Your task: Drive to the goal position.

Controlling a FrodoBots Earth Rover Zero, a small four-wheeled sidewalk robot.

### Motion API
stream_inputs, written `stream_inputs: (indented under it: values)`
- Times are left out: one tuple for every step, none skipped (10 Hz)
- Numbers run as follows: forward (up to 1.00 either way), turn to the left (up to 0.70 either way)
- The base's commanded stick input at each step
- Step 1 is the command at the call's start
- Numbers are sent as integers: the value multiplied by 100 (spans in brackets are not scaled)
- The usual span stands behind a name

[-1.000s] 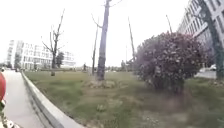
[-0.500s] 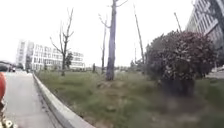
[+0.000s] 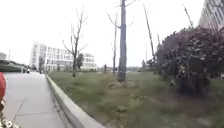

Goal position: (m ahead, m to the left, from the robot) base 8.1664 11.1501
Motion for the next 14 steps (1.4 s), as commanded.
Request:
stream_inputs:
  values:
    - [0, 70]
    - [0, 70]
    - [0, 70]
    - [0, 70]
    - [0, 70]
    - [0, 70]
    - [0, 70]
    - [0, 70]
    - [0, 70]
    - [0, 70]
    - [0, 70]
    - [0, 70]
    - [0, 38]
    - [0, 0]
